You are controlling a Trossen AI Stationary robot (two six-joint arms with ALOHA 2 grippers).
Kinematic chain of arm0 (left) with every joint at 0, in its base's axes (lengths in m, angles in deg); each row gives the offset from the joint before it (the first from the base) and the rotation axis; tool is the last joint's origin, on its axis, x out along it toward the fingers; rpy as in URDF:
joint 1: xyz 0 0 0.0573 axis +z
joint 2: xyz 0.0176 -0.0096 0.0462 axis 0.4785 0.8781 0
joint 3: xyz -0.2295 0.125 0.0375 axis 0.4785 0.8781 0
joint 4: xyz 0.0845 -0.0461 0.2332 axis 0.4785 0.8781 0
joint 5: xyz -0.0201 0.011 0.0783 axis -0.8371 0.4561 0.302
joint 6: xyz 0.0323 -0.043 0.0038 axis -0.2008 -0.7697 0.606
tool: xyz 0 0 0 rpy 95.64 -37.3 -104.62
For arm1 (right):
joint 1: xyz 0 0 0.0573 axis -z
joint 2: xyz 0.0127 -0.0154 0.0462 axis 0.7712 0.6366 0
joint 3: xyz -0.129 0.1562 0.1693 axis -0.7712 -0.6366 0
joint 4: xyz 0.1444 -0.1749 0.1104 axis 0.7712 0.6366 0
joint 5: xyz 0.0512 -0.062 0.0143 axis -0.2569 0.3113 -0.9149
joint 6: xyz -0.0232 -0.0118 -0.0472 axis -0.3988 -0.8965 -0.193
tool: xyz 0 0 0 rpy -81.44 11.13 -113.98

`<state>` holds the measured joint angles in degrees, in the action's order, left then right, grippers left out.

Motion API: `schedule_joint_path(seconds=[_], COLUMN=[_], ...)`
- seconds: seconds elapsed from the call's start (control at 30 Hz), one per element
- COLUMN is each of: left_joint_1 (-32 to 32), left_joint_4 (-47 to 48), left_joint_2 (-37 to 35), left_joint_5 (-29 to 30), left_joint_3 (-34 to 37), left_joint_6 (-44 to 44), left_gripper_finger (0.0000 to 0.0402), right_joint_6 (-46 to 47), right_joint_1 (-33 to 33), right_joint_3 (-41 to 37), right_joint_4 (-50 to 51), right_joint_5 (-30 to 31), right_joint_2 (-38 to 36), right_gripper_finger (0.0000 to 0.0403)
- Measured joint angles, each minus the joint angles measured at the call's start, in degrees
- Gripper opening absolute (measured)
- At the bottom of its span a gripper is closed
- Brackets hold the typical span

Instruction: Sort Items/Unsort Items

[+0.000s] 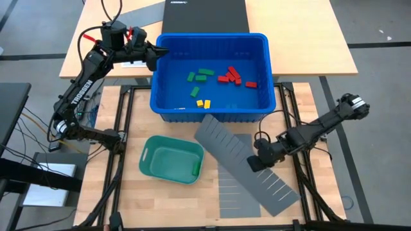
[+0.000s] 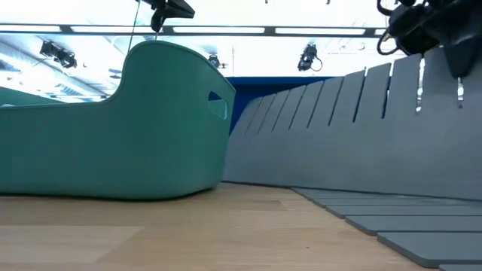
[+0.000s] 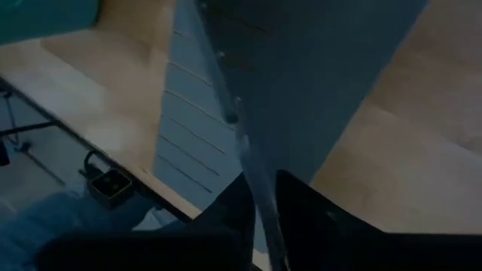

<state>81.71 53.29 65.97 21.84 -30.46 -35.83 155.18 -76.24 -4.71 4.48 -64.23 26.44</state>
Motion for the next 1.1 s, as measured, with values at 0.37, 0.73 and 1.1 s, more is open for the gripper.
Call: schedule_joint_path(seconds=[0.37,0.73,1.1], left_joint_1=[0.0,0.0,0.0], left_joint_4=[0.5,0.63,3.13], left_joint_2=[0.01,0.0,0.0], left_joint_5=[0.02,0.02,0.02], left_joint_3=[-0.01,0.0,0.0], left_joint_6=[0.23,1.68,4.34], left_gripper_finger=[0.0058,0.0058,0.0058], right_joint_6=[-12.63,-28.05,-50.47], right_joint_1=[7.89,17.86,39.49], right_joint_3=[5.74,18.44,41.51], right_joint_4=[0.78,11.16,12.81], right_joint_5=[-4.35,-3.37,6.08], right_joint_2=[0.0,0.0,2.97], right_gripper_finger=[0.0175,0.0267,0.0248])
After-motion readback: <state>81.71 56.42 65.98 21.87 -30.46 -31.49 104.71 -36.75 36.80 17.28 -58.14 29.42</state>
